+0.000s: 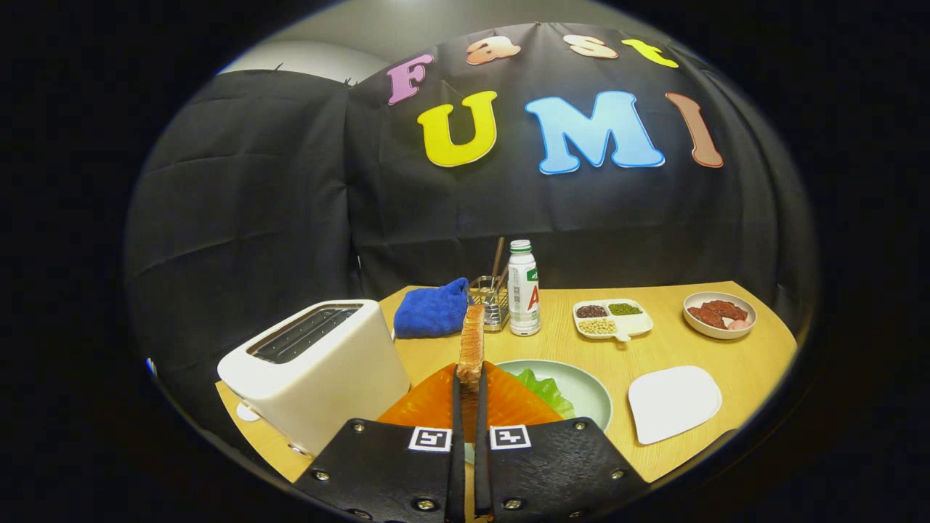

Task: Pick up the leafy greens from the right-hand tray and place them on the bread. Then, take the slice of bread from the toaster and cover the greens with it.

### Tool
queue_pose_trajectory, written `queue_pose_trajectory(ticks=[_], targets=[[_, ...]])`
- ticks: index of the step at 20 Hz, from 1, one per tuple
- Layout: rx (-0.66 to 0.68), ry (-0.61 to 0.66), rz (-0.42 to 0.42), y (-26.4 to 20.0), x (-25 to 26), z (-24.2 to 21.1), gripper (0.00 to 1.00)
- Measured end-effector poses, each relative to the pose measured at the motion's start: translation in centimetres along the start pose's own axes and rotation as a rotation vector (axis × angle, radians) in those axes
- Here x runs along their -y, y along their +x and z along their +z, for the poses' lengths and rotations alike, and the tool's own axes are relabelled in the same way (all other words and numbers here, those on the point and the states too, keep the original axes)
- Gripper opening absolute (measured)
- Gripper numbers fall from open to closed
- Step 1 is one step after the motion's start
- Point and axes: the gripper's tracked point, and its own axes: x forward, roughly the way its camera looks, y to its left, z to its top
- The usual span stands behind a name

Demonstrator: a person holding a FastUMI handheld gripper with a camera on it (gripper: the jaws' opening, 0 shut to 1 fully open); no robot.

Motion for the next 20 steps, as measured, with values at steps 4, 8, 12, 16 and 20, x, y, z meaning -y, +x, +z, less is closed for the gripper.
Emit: queue_pose_trajectory(ticks=[4, 8, 12, 16, 20], targets=[[-0.031, 0.028, 0.014, 1.5, 0.2, -1.2, 0.05], [-0.06, 0.036, -0.016, 1.9, 2.1, -2.6, 0.05], [-0.099, -0.028, -0.07, 1.7, 4.9, -4.0, 0.17], [-0.11, -0.018, -0.114, 1.4, 7.1, -4.7, 0.29], [-0.13, -0.065, -0.147, 1.1, 8.5, -5.2, 0.43]])
